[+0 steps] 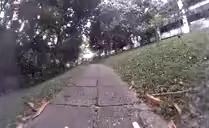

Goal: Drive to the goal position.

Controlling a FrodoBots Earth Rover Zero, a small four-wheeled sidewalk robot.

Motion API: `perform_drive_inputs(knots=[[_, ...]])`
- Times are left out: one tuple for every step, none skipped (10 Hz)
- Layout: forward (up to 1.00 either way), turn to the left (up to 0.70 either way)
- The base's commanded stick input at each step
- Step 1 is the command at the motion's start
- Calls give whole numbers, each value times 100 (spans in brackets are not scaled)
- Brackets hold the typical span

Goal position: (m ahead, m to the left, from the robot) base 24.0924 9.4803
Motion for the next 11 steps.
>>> perform_drive_inputs(knots=[[70,1],[70,1],[70,1],[70,1],[70,1],[70,1],[70,1],[70,1],[70,1],[70,1],[70,1]])
